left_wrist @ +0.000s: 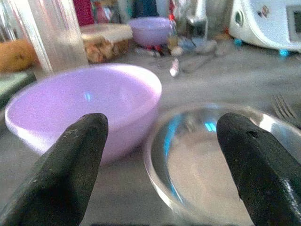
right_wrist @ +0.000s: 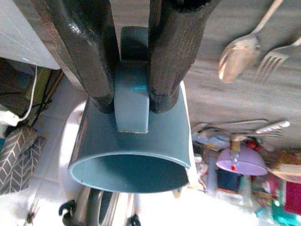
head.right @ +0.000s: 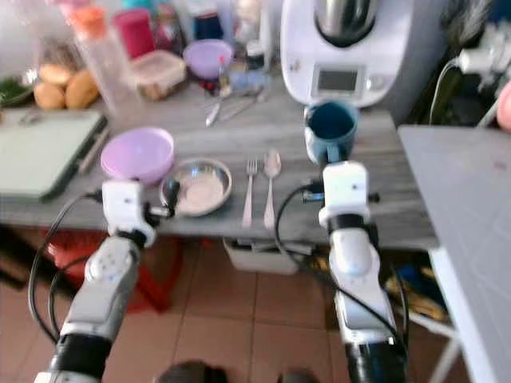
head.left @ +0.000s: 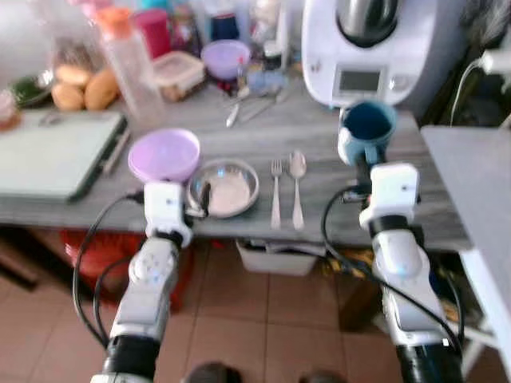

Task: Setting the table

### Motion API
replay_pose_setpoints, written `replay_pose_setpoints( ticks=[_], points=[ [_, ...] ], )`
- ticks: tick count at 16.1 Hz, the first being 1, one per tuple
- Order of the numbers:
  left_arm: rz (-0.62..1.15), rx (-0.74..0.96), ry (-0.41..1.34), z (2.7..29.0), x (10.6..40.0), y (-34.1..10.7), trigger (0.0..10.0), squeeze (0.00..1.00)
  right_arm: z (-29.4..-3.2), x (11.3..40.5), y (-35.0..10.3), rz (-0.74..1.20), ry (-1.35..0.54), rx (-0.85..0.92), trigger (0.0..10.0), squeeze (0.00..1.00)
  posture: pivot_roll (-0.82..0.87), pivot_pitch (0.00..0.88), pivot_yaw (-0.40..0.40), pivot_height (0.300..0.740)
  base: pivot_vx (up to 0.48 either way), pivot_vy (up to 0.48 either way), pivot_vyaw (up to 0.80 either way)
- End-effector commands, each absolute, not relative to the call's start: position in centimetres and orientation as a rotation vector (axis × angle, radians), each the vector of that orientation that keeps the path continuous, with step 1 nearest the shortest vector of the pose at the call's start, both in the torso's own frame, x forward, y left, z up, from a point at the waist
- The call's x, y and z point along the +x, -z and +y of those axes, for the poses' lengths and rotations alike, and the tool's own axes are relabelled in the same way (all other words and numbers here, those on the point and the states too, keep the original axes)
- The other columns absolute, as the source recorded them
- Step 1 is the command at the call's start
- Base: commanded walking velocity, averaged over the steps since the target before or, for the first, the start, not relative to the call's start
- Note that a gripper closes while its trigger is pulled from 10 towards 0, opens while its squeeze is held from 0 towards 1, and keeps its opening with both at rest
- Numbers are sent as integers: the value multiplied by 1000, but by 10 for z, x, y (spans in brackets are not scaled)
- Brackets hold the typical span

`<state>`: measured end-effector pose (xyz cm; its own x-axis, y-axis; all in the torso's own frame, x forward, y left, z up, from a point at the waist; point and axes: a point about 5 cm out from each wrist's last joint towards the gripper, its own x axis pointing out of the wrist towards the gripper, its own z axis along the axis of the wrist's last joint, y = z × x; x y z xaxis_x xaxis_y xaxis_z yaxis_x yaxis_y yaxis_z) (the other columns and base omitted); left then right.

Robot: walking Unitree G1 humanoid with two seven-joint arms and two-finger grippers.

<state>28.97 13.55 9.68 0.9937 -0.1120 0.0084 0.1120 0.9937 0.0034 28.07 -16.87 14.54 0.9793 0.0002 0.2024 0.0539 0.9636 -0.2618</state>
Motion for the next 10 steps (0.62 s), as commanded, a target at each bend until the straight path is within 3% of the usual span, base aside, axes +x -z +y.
replay_pose_setpoints(
  ticks=[1, 4, 10],
  points=[
    [-53, 14, 69, 137, 290, -105, 10000, 0, -172, 281, -155, -252, 14, -295, 10000, 0, -76, 0, 54, 740, 0, 0, 0],
    [-80, 39, -14, 149, 288, -112, 10000, 0, -176, 285, -161, -266, 21, -301, 10000, 0, -70, 0, 53, 740, 0, 0, 0],
    [-37, 54, -60, 155, 283, -111, 10000, 0, -179, 290, -168, -285, -9, -268, 10000, 0, -55, 0, 53, 740, 0, 0, 757]
  ],
)
